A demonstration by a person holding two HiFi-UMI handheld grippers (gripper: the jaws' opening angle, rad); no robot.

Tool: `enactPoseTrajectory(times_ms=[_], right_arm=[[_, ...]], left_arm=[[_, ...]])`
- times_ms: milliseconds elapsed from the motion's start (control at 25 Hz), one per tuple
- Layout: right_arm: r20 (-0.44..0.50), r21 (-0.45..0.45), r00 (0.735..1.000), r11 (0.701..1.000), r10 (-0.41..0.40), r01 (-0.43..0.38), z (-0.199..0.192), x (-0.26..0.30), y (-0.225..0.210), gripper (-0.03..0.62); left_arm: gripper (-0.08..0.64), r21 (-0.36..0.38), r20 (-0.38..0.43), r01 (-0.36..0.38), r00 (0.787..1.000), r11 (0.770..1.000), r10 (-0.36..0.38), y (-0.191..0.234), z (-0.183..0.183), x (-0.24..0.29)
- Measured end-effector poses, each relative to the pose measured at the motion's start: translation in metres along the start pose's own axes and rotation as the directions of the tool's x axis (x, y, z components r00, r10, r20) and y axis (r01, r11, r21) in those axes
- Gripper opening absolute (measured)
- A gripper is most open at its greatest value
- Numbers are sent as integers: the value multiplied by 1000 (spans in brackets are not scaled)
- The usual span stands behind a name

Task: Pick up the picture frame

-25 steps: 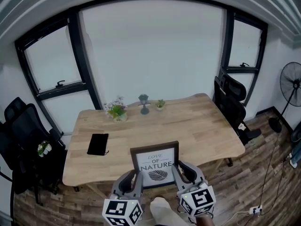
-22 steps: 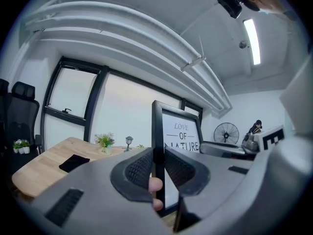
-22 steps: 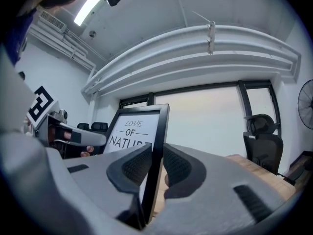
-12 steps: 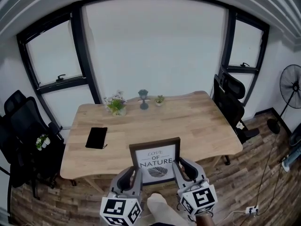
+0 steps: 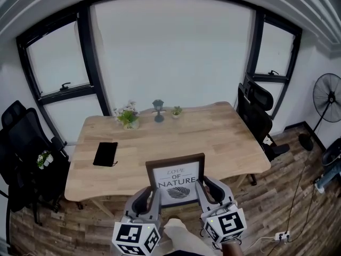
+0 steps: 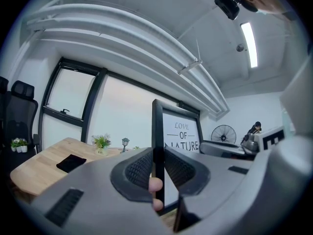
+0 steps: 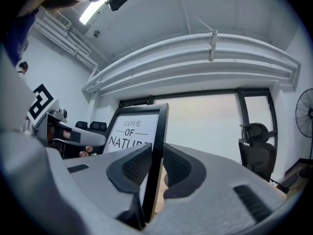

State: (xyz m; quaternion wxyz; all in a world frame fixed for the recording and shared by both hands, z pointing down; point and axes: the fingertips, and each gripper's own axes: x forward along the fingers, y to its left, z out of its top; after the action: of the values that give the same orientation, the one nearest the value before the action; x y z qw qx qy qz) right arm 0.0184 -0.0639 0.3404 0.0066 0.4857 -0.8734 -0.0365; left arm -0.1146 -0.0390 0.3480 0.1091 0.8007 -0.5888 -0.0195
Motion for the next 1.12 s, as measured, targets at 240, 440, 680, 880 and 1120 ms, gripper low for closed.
enactPoseTrajectory(times_ms=[240,440,680,880,1120], right_arm=[[2,-7,1000,1000,-5,5,-1,-2,-3,72],[4,-13,1000,1000,0,0,2,7,-8,72],[9,-18,1000,1000,16,-16,3,18,-19,72],[7,-17,999,999,32,-31,7,25,-35,72],[8,-14,998,998,58,-58,16,31,-48,72]], left_arm=[[67,-1,16,21,1000,1000,-21,-1,-8,4],[67,5,21,10,1000,1000,-10,0,-4,11],[67,2,22,-7,1000,1000,7,0,0,26],[67,3,21,-22,1000,1000,22,-7,5,39],[67,4,14,-45,999,999,45,-14,14,49]])
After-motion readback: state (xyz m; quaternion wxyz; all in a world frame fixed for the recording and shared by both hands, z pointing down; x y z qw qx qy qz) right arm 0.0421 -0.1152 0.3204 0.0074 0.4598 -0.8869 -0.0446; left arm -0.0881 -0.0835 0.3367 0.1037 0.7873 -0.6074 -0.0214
